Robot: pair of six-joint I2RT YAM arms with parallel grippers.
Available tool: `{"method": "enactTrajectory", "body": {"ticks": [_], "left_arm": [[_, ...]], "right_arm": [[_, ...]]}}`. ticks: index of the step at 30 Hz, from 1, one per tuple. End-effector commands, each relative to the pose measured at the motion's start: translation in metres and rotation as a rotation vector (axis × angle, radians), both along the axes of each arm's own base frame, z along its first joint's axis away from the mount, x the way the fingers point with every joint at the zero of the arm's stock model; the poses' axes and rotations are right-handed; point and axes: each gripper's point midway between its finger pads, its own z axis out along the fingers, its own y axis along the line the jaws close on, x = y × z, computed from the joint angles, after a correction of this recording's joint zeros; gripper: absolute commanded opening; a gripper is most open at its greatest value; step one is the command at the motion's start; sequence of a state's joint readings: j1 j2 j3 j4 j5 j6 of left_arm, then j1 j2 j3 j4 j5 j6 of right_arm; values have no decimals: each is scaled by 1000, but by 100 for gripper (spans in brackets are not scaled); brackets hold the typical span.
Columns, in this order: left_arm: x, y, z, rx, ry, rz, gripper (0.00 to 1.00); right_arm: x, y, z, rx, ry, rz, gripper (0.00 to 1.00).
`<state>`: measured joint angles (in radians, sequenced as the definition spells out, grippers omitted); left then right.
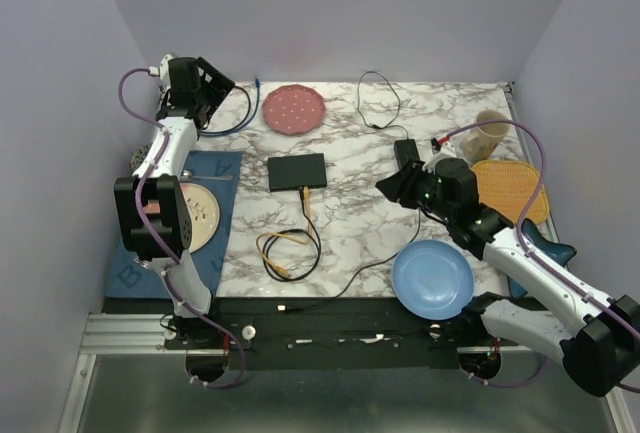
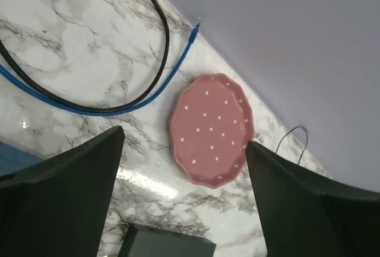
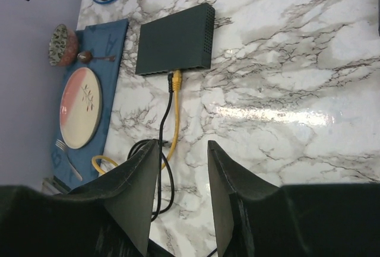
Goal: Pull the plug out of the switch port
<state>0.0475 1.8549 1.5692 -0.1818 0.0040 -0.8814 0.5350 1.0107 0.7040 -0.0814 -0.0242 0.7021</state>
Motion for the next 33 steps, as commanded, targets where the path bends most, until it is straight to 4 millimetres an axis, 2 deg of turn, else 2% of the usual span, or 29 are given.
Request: {"method": "enactTrajectory", "body": {"ticks": [1, 2, 3, 4, 5, 6, 8, 9, 10, 12, 13, 15, 16, 17, 19, 21, 23, 24, 25, 27, 28, 29, 33], "left_arm": [[-37, -22, 47, 16, -100, -41, 99], [-45, -43, 47, 9, -107, -80, 99], [-54, -62, 31, -28, -99, -139, 99], [-63, -77, 33, -46, -116, -179, 99], [-70, -91, 24, -77, -99, -215, 99], [-84, -124, 8, -121, -57, -319, 99], [-96, -150, -22, -115, 24, -410, 99], [-113, -172, -42, -93, 93, -471, 99], [-117, -175, -61, -41, 136, -485, 99], [-133, -180, -90, -12, 210, -508, 99], [-138, -181, -101, -11, 236, -509, 97], [-147, -179, -117, -13, 279, -510, 94], [-149, -180, -122, -12, 290, -516, 91], [-151, -181, -125, -8, 297, -533, 88], [-157, -180, -138, 9, 345, -542, 80], [-163, -173, -150, 44, 399, -532, 77], [-166, -167, -160, 67, 435, -518, 73], [-168, -164, -163, 83, 449, -507, 71], [-168, -162, -166, 86, 460, -501, 64], [-167, -163, -167, 83, 469, -502, 59], [-167, -164, -171, 82, 483, -502, 52], [-167, -163, -172, 83, 492, -501, 49], [-168, -163, -181, 80, 540, -493, 36]], "right_arm": [[5, 15, 16, 20, -66, 72, 47], [6, 17, 15, 17, -60, 82, 47], [11, 23, 9, 15, -50, 100, 47], [14, 28, 11, 17, -48, 114, 47], [15, 32, 5, 14, -27, 128, 47], [17, 39, -8, 11, 20, 153, 47], [21, 49, -17, 37, 71, 166, 46], [19, 56, -22, 53, 96, 198, 46], [20, 62, -38, 63, 151, 203, 46], [22, 73, -47, 102, 177, 239, 45], [23, 78, -62, 112, 228, 238, 45], [27, 89, -67, 145, 245, 271, 45], [30, 93, -70, 163, 261, 274, 45], [34, 99, -84, 168, 288, 279, 45], [40, 111, -85, 206, 313, 305, 44], [45, 122, -99, 220, 351, 322, 43], [54, 134, -94, 238, 342, 342, 43], [55, 138, -105, 232, 369, 345, 43], [59, 142, -105, 236, 370, 346, 43], [65, 152, -102, 245, 366, 361, 43], [67, 155, -111, 245, 391, 358, 43], [71, 160, -105, 254, 378, 367, 43], [74, 170, -114, 248, 400, 379, 43]]}}
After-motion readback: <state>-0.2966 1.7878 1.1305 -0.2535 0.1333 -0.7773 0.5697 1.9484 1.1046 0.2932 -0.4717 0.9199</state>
